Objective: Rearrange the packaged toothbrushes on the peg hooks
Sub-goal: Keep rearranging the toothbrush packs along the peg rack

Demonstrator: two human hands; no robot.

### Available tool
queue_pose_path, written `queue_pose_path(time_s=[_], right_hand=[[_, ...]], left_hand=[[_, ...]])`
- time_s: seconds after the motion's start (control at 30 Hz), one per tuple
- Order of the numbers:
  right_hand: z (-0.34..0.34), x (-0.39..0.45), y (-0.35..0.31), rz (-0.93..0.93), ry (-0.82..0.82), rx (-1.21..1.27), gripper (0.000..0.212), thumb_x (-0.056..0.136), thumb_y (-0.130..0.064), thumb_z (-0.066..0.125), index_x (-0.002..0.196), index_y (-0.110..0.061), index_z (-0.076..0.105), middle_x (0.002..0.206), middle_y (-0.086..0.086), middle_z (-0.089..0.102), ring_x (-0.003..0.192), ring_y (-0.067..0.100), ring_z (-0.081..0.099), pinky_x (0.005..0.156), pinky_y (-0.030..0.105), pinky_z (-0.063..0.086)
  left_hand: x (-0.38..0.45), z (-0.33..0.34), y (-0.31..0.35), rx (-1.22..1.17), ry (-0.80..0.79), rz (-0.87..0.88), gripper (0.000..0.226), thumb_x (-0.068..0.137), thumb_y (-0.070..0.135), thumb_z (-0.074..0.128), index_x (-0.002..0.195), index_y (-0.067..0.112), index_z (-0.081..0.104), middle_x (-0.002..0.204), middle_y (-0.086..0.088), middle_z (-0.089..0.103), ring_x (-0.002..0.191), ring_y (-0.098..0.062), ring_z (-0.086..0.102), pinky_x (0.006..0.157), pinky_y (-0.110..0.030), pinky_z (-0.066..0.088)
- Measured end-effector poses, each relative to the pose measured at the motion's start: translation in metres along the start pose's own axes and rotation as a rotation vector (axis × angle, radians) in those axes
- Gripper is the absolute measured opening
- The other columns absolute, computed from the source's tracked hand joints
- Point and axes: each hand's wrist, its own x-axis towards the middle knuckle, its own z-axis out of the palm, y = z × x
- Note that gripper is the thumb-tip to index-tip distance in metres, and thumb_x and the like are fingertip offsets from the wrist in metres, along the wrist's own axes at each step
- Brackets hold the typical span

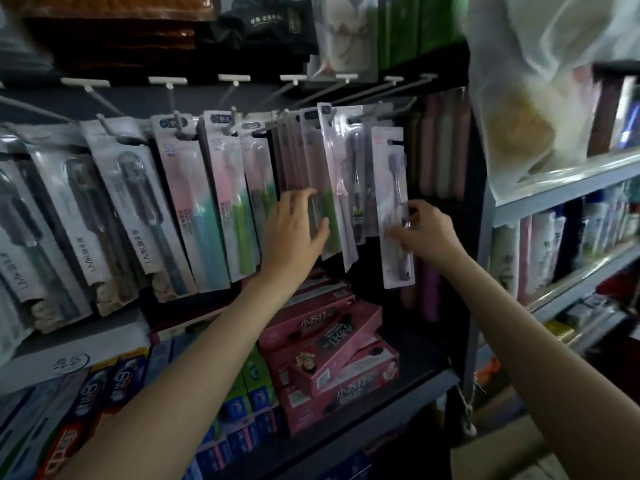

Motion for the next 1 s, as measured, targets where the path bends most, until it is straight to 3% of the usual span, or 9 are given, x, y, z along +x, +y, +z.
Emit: queue_pose_path(time_s=[0.13, 0.23, 0.37, 0.5, 0.6, 0.7, 0.8, 0.9, 1.0], right_hand=[[0.006, 0.024, -0.003, -0.149, 0.133, -0.386, 0.043, 0.083, -0.024, 0.058, 0.119, -0.005, 0.043, 0.113, 0.02, 0.056, 0.1, 0.042, 0.055, 0.072, 0.041, 0.04], [0.004, 0.046, -0.005, -0.154, 0.15, -0.523, 0.06, 0.087, -0.022, 0.056, 0.137, -0.004, 0.028, 0.119, 0.023, 0.052, 0.101, 0.042, 0.055, 0.068, 0.039, 0.042], [0.003, 0.069, -0.011, -0.18, 0.075, -0.334, 0.047, 0.083, -0.023, 0.062, 0.122, -0.004, 0.044, 0.11, 0.02, 0.06, 0.101, 0.038, 0.057, 0.076, 0.038, 0.044], [0.012, 0.071, -0.005, -0.157, 0.012, -0.164, 0.035, 0.083, -0.023, 0.063, 0.112, -0.004, 0.055, 0.099, 0.015, 0.064, 0.1, 0.033, 0.057, 0.075, 0.031, 0.036], [0.014, 0.067, 0.001, -0.124, 0.046, -0.096, 0.021, 0.085, -0.021, 0.06, 0.099, -0.007, 0.057, 0.085, 0.006, 0.059, 0.09, 0.029, 0.059, 0.067, 0.024, 0.029], [0.015, 0.06, -0.002, -0.114, 0.058, -0.123, 0.032, 0.087, -0.021, 0.059, 0.113, -0.004, 0.054, 0.106, 0.015, 0.061, 0.103, 0.033, 0.056, 0.079, 0.032, 0.04], [0.017, 0.046, -0.016, -0.224, 0.136, -0.224, 0.046, 0.09, -0.022, 0.055, 0.128, 0.001, 0.043, 0.128, 0.022, 0.046, 0.118, 0.038, 0.042, 0.097, 0.039, 0.033], [0.025, 0.028, -0.038, -0.373, 0.134, -0.025, 0.053, 0.086, -0.028, 0.062, 0.128, -0.001, 0.045, 0.126, 0.019, 0.046, 0.116, 0.032, 0.045, 0.095, 0.033, 0.035], [0.042, 0.016, -0.055, -0.284, -0.048, 0.171, 0.067, 0.081, -0.039, 0.067, 0.132, -0.006, 0.04, 0.126, 0.011, 0.048, 0.111, 0.021, 0.049, 0.088, 0.027, 0.04]], left_hand=[[0.017, 0.008, 0.011, -0.207, -0.03, -0.179, 0.06, 0.086, 0.04, 0.059, 0.132, 0.009, 0.036, 0.119, -0.005, 0.054, 0.102, -0.021, 0.056, 0.086, -0.031, 0.048], [0.023, 0.012, 0.016, -0.257, -0.022, -0.275, 0.062, 0.083, 0.043, 0.062, 0.129, 0.009, 0.039, 0.106, -0.002, 0.058, 0.093, -0.021, 0.059, 0.078, -0.037, 0.051], [0.023, 0.017, 0.013, -0.239, -0.019, -0.321, 0.057, 0.088, 0.032, 0.059, 0.134, 0.005, 0.038, 0.123, -0.005, 0.054, 0.11, -0.019, 0.053, 0.086, -0.026, 0.041], [0.022, 0.017, 0.003, -0.266, 0.015, -0.261, 0.029, 0.088, 0.024, 0.06, 0.105, 0.002, 0.052, 0.088, -0.01, 0.061, 0.077, -0.024, 0.059, 0.068, -0.037, 0.046], [0.019, 0.014, 0.0, -0.238, 0.033, -0.225, 0.028, 0.088, 0.024, 0.061, 0.102, 0.002, 0.053, 0.076, 0.0, 0.052, 0.061, -0.01, 0.046, 0.058, -0.031, 0.038], [0.012, 0.011, 0.0, -0.24, 0.041, -0.22, 0.031, 0.087, 0.024, 0.062, 0.11, 0.004, 0.055, 0.081, 0.004, 0.054, 0.068, -0.006, 0.051, 0.066, -0.022, 0.042], [0.0, 0.004, -0.004, -0.297, 0.078, -0.229, 0.024, 0.087, 0.017, 0.062, 0.109, 0.008, 0.058, 0.095, 0.003, 0.06, 0.082, -0.006, 0.056, 0.075, -0.015, 0.047], [-0.013, -0.005, -0.015, -0.305, 0.142, -0.221, 0.019, 0.087, 0.01, 0.06, 0.105, 0.009, 0.057, 0.097, 0.001, 0.06, 0.083, -0.005, 0.056, 0.075, -0.014, 0.048], [-0.03, -0.015, -0.029, -0.197, 0.192, -0.222, 0.017, 0.087, 0.008, 0.058, 0.104, 0.01, 0.057, 0.101, 0.002, 0.054, 0.086, -0.005, 0.052, 0.075, -0.012, 0.042]])
